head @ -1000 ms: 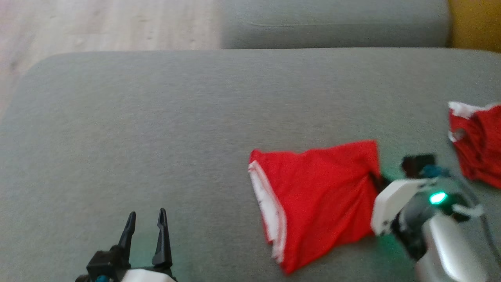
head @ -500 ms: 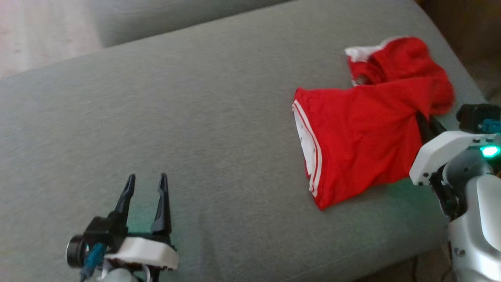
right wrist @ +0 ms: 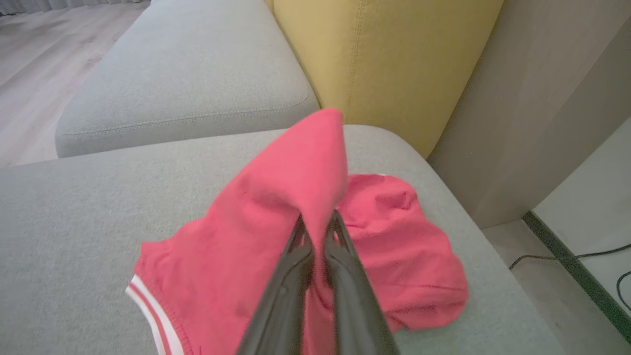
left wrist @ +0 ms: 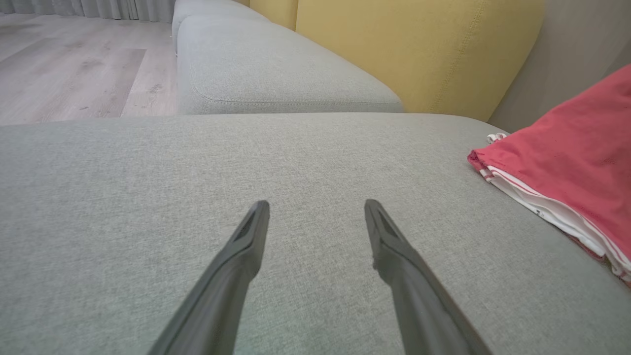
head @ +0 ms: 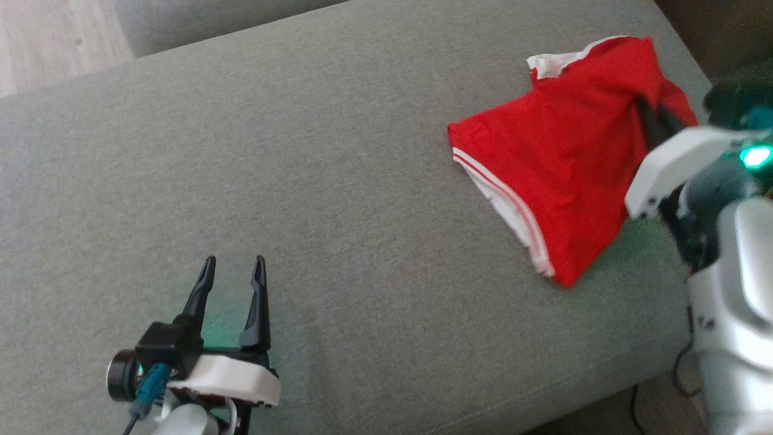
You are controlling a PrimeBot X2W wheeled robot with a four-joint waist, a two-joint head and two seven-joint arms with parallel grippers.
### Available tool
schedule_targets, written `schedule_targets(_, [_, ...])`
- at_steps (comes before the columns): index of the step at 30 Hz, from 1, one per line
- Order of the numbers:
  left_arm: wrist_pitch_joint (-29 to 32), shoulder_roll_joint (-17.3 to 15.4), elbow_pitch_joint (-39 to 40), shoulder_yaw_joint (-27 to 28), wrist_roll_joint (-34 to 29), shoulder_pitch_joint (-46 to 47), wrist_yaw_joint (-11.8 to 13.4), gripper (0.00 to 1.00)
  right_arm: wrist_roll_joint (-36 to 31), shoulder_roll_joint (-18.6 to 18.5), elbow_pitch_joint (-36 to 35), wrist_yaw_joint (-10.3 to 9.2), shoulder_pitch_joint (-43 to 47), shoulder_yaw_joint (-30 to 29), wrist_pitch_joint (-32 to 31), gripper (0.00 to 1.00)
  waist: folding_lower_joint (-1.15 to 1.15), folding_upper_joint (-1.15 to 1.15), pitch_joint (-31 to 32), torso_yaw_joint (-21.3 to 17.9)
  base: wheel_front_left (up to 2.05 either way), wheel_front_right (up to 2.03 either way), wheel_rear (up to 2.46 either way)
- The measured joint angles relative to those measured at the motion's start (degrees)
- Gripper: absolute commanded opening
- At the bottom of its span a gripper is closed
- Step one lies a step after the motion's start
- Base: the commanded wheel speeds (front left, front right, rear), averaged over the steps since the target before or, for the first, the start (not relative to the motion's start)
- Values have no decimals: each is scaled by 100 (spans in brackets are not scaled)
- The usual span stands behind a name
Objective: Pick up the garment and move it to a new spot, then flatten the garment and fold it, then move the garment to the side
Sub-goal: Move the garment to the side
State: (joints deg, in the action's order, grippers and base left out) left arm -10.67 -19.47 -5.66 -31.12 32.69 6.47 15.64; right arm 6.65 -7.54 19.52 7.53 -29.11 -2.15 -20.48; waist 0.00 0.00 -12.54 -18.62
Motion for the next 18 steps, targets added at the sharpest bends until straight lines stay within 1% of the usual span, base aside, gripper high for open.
schedule_targets(3, [-3,-4,1,3,2,-14,5,100,-10,-157,212,0,-383,-13,-82,0,0,0,2,85,0,0,0])
schedule_targets(7, [-9,-1,9,0,2,-14,5,100,-83,-506,502,0,-685,-89,-226,0,0,0,-28,218,0,0,0])
schedule_targets(9, [-24,2,18,-8,2,-13,5,100,-116,-661,537,0,-740,-253,-232,0,0,0,-52,288,0,0,0])
schedule_targets(10, [-31,4,16,-16,2,-12,5,100,-109,-805,583,0,-806,-486,-232,0,0,0,-80,363,0,0,0])
schedule_targets(11, [-31,4,16,-16,2,-12,5,100,-109,-805,583,0,-806,-486,-232,0,0,0,-80,363,0,0,0])
schedule_targets(12, [-49,4,8,-21,2,-12,4,100,-102,-914,632,0,-854,-697,-208,0,0,0,-108,433,0,0,0])
schedule_targets(13, [-49,4,1,-23,2,-12,4,100,-115,-951,662,0,-870,-786,-133,0,0,0,-121,464,0,0,0])
schedule_targets(14, [-49,3,-10,-24,2,-12,4,100,-147,-972,710,0,-892,-884,-37,31,0,0,-136,492,0,0,0])
schedule_targets(15, [-49,4,-15,-24,2,-11,2,100,-203,-975,754,0,-904,-995,52,100,0,0,-147,519,0,0,0])
schedule_targets(16, [-49,4,-15,-24,2,-11,2,100,-203,-975,754,0,-904,-995,52,100,0,0,-147,519,0,0,0])
schedule_targets(18, [-49,4,-42,-27,2,-10,1,100,-313,-945,825,0,-901,-1173,165,100,0,0,-155,567,0,0,0])
